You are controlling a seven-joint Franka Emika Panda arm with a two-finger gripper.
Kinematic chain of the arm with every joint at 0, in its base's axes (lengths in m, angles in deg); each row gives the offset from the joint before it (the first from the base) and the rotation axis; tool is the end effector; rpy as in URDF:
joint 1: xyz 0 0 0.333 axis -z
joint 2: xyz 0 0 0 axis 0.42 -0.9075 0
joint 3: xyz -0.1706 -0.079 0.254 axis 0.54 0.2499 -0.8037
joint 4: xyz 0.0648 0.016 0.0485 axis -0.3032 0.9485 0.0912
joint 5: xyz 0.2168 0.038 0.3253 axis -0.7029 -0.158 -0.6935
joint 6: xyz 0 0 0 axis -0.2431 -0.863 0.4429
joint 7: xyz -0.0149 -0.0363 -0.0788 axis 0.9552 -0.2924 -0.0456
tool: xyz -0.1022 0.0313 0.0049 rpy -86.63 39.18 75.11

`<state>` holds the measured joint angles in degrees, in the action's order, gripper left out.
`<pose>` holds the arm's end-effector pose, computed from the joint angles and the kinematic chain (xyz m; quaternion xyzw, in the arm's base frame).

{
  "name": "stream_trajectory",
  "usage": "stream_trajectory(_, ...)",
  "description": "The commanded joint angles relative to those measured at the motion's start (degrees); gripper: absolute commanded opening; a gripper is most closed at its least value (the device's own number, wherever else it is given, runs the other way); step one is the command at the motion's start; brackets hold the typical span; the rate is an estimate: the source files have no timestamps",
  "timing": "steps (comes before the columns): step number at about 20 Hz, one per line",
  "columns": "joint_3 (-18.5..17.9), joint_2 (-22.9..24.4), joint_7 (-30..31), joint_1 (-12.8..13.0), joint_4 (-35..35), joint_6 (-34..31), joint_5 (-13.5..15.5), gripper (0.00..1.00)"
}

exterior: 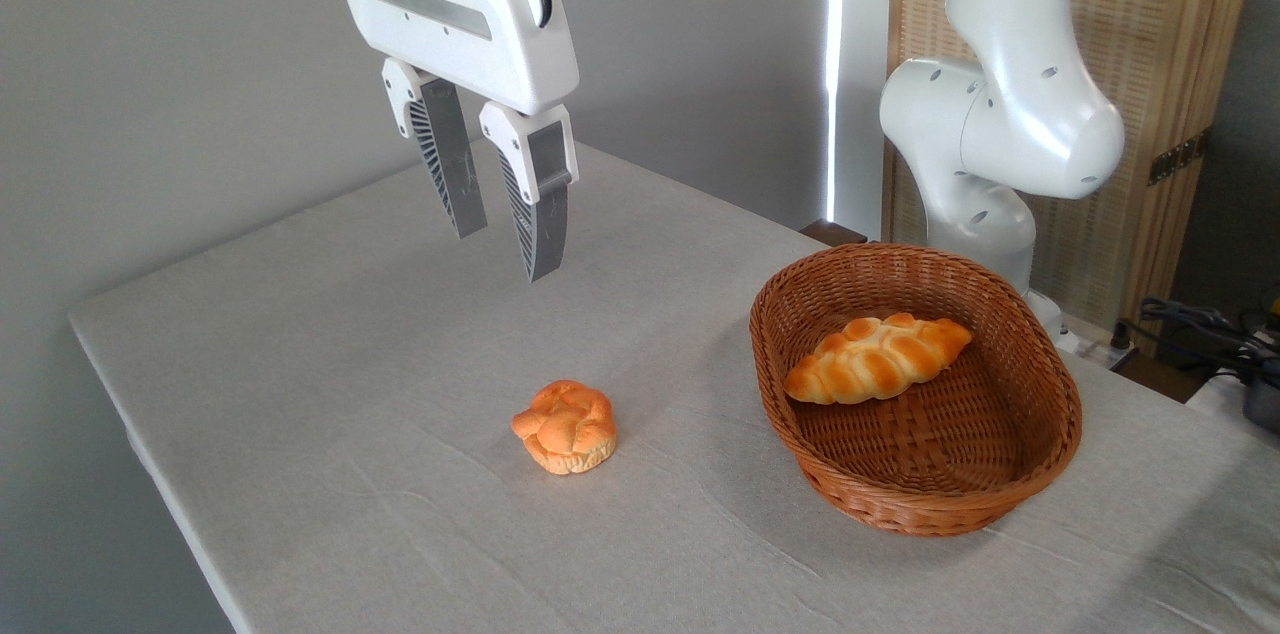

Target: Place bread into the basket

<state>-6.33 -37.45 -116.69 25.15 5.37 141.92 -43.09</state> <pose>0.5563 -0.0312 0.6342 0.9319 -0.3621 0.0058 0.0180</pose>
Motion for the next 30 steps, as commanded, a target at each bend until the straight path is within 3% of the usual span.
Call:
stream_trajectory(1,0.59,0.24,-0.38,-0.32,0.39,0.53,-0.72,1.0)
stream_trajectory(6,0.59,0.33,-0.92,-0.05,0.39,0.61,-3.0,1.0)
stream_trajectory(13,0.59,1.38,-0.83,0.65,4.51,2.63,-2.83,1.0)
stream_trajectory(21,0.5,1.47,-1.0,0.65,4.52,2.99,-2.57,1.0)
stream_trajectory(30,-2.84,2.35,-1.0,4.25,4.61,2.28,-2.83,1.0)
